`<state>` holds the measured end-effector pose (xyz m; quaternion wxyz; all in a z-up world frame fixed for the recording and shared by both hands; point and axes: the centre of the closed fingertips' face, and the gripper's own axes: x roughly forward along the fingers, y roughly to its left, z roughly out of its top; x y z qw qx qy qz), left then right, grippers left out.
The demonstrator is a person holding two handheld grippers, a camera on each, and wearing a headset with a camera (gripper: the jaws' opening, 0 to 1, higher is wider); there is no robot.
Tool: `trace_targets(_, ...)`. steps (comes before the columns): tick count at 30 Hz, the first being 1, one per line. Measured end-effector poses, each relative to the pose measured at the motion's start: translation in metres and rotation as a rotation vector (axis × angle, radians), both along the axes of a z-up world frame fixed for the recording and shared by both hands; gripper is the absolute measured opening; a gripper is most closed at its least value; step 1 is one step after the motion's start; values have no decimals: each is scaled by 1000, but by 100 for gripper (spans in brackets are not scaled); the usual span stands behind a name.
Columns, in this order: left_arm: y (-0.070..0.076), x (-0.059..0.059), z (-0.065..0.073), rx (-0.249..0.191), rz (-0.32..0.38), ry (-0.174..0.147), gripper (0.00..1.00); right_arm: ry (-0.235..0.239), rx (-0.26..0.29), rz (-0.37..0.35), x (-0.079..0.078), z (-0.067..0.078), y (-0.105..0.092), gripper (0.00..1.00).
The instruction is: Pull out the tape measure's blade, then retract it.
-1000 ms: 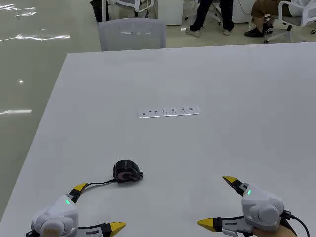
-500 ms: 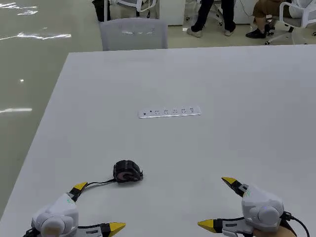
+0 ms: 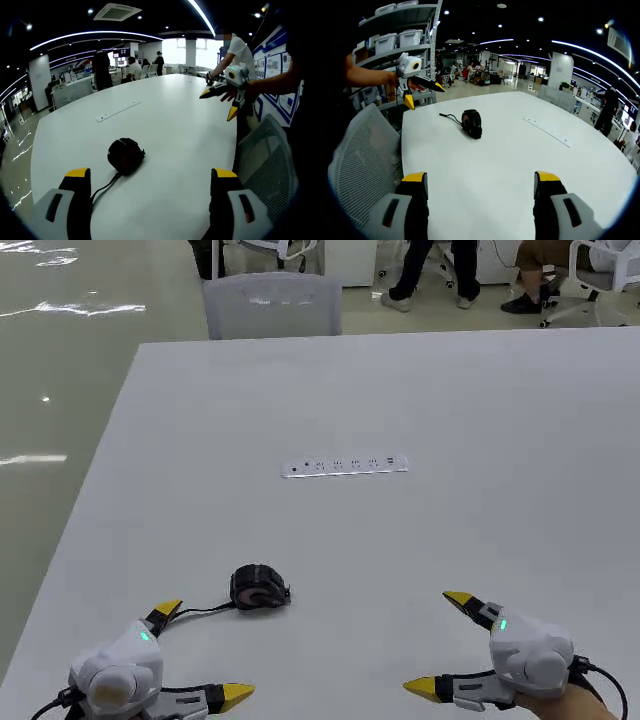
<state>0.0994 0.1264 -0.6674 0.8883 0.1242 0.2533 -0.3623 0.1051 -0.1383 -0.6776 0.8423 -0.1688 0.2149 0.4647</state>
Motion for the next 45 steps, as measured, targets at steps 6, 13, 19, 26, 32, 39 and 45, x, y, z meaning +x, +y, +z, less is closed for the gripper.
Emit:
trace_targets(6, -3, 6, -2, 9, -19, 12, 97, 4, -20, 41, 7, -4, 1, 87)
trace_targets(13, -2, 15, -9, 28, -41, 26, 95, 11, -37, 79, 15, -9, 4, 84)
trace_targets(19, -2, 24, -15, 46, -64, 36, 93, 17, -50, 114, 22, -15, 7, 82)
trace_targets(26, -1, 38, -25, 75, -100, 42, 87, 17, -63, 157, 30, -19, 13, 77)
trace_targets(32, -1, 48, -33, 102, -131, 50, 83, 12, -72, 192, 37, -20, 20, 73)
trace_targets(39, -1, 60, -43, 142, -168, 58, 77, 6, -84, 237, 47, -27, 29, 69)
trace_targets(45, -3, 68, -51, 166, -201, 66, 73, 4, -90, 280, 52, -30, 39, 66)
